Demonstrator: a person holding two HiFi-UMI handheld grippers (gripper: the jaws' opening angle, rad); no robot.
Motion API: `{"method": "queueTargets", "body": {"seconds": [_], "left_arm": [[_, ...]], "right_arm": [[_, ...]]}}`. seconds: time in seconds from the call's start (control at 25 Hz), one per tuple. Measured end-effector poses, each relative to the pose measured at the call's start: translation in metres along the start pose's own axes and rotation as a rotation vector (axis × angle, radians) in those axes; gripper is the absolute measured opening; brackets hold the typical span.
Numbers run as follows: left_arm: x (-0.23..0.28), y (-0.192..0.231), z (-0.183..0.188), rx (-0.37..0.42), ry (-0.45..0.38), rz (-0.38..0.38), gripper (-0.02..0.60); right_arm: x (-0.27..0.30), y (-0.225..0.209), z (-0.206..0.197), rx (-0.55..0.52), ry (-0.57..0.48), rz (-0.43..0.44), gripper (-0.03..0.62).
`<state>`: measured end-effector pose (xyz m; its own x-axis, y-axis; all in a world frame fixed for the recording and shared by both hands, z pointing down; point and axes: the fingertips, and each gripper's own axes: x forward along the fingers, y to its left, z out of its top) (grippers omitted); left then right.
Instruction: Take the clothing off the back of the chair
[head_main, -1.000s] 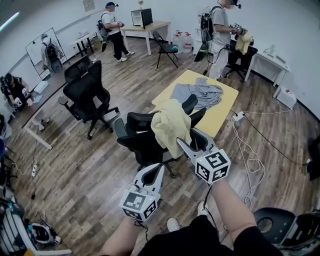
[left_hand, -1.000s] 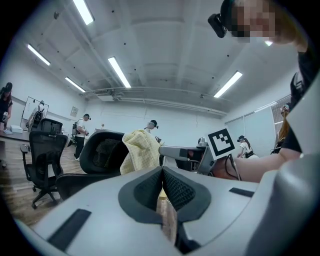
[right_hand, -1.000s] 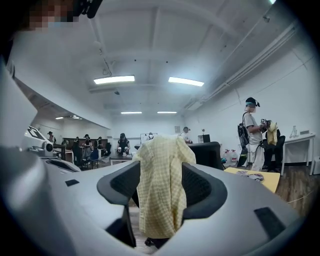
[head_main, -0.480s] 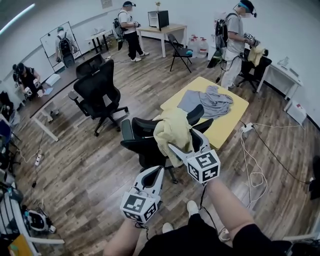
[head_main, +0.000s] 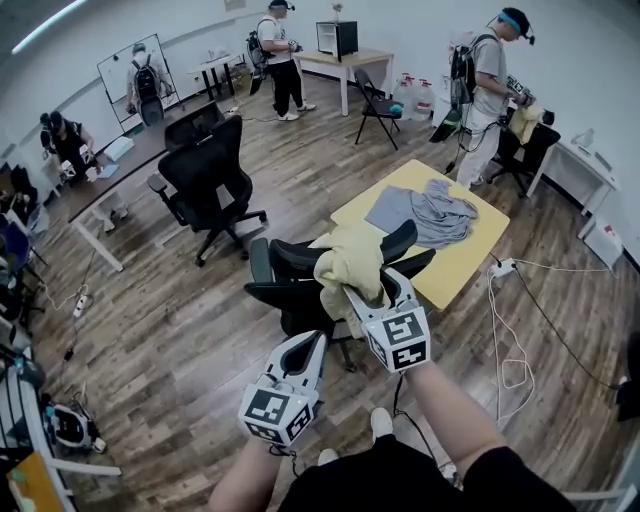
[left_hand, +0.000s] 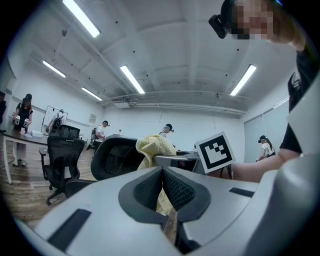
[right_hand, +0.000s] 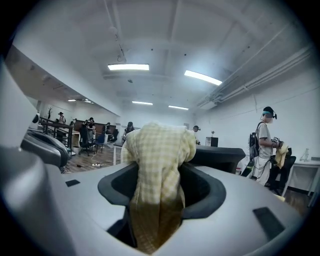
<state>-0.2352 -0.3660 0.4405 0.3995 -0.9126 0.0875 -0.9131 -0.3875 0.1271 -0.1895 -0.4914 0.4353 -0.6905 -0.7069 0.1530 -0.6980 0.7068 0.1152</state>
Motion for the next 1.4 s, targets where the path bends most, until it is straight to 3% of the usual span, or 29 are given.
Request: {"method": "queueTargets", "body": {"seconds": [0.16,0.36,0.48,0.76,1.0,1.4], "left_arm": [[0.001,0.005,0.001,-0.003,0.001,0.005,0.015],[0.001,0.007,0.002,0.006,0.003,-0.015,0.015],[0.003,0.004,0.004,0.016,0.002,-0.036,0.015],[-0.013,-0.007,0.005,0.03,0.002,-0.084,0.015],[-0.039,-0.015,-0.001,0.039,0.017,-0.132,0.015],[-0.079,-0.045,-0.007,0.039,0.031,-0.21,0.015]], "right_arm": [[-0.003,-0.003,0.001,-0.026,0.003,-0.016,0.224],[-0.008,-0.005,0.0,-0.069,0.016,-0.057,0.129],[-0.011,-0.002,0.001,-0.063,0.027,-0.035,0.086],[-0.027,0.013,0.003,0.063,0.017,0.025,0.072],[-0.05,0.026,0.008,0.153,-0.01,0.008,0.069],[-0.113,0.057,0.016,0.191,-0.039,-0.012,0.069]]}}
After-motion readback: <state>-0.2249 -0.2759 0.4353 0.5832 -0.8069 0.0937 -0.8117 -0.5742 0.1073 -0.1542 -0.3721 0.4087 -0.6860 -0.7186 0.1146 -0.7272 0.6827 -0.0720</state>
